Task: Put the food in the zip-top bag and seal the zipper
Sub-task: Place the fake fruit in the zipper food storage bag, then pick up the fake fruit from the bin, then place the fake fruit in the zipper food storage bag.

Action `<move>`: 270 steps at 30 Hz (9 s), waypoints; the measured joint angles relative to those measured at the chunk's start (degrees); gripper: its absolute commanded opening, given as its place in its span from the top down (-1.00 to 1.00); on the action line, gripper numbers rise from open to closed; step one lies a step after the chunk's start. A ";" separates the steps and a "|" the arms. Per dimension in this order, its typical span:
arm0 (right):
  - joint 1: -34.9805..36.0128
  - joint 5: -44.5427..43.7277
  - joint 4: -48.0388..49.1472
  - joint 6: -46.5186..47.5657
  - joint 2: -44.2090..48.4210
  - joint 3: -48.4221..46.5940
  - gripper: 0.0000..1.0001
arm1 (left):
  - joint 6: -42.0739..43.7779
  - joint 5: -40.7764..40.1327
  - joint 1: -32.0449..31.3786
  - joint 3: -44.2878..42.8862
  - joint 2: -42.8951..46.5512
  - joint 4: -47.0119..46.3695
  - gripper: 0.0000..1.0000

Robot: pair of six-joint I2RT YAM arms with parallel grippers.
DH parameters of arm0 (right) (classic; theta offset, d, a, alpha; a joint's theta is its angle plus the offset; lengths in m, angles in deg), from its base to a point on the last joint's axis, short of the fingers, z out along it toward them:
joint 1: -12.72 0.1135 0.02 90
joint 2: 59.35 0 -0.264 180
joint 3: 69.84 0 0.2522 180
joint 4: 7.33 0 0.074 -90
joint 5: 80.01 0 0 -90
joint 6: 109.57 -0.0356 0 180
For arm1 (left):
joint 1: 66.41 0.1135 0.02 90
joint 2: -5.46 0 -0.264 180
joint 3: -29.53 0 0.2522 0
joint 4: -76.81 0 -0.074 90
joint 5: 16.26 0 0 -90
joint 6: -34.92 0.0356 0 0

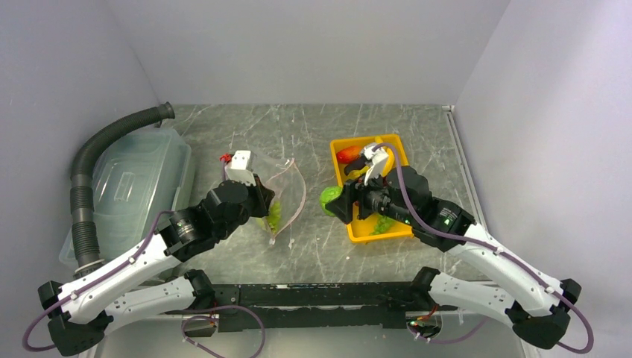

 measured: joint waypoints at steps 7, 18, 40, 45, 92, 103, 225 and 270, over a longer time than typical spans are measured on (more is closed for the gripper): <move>6.82 1.60 4.33 0.98 -0.50 -2.21 0.49 | -0.13 -0.02 0.00 0.00 0.00 0.00 1.00; 12.57 1.64 11.17 3.06 -9.62 -8.22 0.49 | -0.15 -0.04 0.00 0.00 -0.04 -0.04 1.00; 13.27 -13.25 14.80 6.05 -25.79 -10.82 0.29 | 0.09 0.50 0.22 -1.07 -0.50 0.42 1.00; 13.29 -15.96 15.26 6.08 -28.81 -12.44 0.03 | 0.09 0.63 0.22 -1.95 -0.52 0.39 1.00; 9.27 -31.45 2.10 2.73 -12.66 -9.70 -0.67 | -0.11 -0.02 0.22 -2.56 -0.74 1.66 1.00; -4.55 -31.04 -3.08 -0.61 -12.52 -0.76 -0.67 | 0.07 -0.04 0.22 -2.56 -0.74 1.68 1.00; -0.90 8.17 -14.34 9.49 1.42 -11.74 1.00 | 0.90 -2.67 0.35 -2.05 -2.16 0.81 1.00; 34.36 -51.25 -35.50 5.73 -32.57 -33.14 1.00 | 1.57 -4.04 1.07 -4.17 -3.61 4.70 1.00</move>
